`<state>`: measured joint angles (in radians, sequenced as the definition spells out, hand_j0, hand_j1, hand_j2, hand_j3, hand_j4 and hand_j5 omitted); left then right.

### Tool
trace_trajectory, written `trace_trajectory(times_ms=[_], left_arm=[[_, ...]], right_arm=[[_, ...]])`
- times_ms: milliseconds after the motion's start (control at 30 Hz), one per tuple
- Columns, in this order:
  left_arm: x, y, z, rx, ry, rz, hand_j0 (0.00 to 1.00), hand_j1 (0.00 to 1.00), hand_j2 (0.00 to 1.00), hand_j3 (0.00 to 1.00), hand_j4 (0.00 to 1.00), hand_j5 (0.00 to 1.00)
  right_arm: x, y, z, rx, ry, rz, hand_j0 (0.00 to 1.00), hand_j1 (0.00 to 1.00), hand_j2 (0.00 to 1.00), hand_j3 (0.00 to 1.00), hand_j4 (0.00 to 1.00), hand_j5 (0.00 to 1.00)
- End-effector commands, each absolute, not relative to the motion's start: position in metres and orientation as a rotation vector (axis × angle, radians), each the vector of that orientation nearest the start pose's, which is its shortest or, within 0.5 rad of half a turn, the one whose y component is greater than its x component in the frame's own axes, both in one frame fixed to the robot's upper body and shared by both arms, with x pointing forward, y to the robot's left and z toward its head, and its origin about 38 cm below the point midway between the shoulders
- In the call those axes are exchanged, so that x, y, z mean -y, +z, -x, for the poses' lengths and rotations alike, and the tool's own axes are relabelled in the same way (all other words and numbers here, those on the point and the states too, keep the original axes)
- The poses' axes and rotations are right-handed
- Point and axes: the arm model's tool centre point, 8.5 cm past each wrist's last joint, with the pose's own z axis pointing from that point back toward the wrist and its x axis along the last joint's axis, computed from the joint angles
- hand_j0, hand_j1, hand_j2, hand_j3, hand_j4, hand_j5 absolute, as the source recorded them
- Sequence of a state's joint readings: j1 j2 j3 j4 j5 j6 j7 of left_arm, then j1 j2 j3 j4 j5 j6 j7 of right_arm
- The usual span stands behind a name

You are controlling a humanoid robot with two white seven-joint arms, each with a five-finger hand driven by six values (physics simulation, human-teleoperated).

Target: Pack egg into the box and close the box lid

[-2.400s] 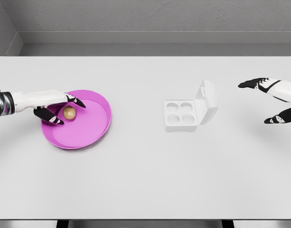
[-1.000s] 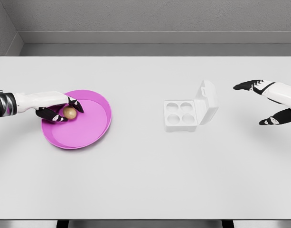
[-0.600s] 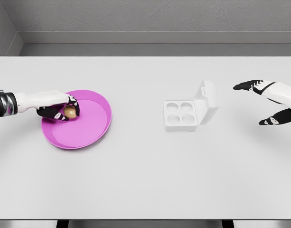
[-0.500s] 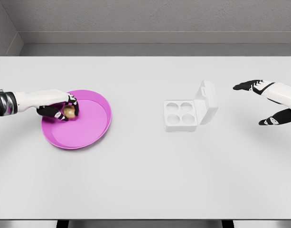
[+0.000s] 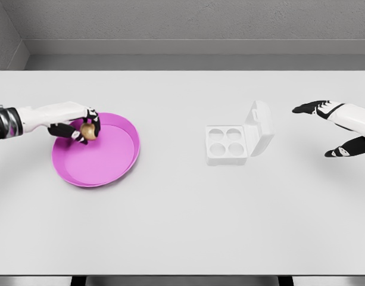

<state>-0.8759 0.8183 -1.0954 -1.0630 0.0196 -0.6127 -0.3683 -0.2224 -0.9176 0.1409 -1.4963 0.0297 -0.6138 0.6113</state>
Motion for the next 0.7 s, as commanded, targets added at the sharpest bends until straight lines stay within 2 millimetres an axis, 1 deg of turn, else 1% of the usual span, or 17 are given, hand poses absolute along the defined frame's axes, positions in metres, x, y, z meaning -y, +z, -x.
trace_trajectory(times_ms=[0, 200, 333, 400, 433, 500, 667], left_arm=[[-0.331, 0.164, -0.472, 1.386, -1.739, -0.144, 0.34, 0.34, 0.34, 0.34, 0.34, 0.34], [-0.315, 0.164, -0.476, 1.429, -1.728, -0.127, 0.33, 0.33, 0.33, 0.33, 0.33, 0.33], [-0.313, 0.172, -0.480, 1.463, -1.712, -0.136, 0.33, 0.33, 0.33, 0.33, 0.33, 0.33], [-0.305, 0.172, -0.482, 1.479, -1.711, -0.125, 0.33, 0.33, 0.33, 0.33, 0.33, 0.33], [-0.305, 0.177, -0.484, 1.496, -1.701, -0.132, 0.33, 0.33, 0.33, 0.33, 0.33, 0.33], [-0.300, 0.176, -0.485, 1.506, -1.697, -0.125, 0.33, 0.33, 0.33, 0.33, 0.33, 0.33], [-0.279, 0.176, -0.489, 1.550, -1.690, -0.092, 0.33, 0.33, 0.33, 0.33, 0.33, 0.33]], right_arm=[[0.403, 0.224, -0.375, 1.548, 1.640, 0.272, 1.00, 1.00, 1.00, 1.00, 1.00, 1.00], [0.402, 0.223, -0.376, 1.551, 1.636, 0.268, 1.00, 1.00, 1.00, 1.00, 1.00, 1.00], [0.401, 0.223, -0.376, 1.553, 1.636, 0.267, 1.00, 1.00, 1.00, 1.00, 1.00, 1.00], [0.402, 0.223, -0.376, 1.552, 1.635, 0.267, 1.00, 1.00, 1.00, 1.00, 1.00, 1.00], [0.402, 0.223, -0.376, 1.552, 1.635, 0.267, 1.00, 1.00, 1.00, 1.00, 1.00, 1.00], [0.402, 0.223, -0.376, 1.552, 1.635, 0.267, 1.00, 1.00, 1.00, 1.00, 1.00, 1.00], [0.402, 0.223, -0.376, 1.552, 1.635, 0.267, 1.00, 1.00, 1.00, 1.00, 1.00, 1.00]])
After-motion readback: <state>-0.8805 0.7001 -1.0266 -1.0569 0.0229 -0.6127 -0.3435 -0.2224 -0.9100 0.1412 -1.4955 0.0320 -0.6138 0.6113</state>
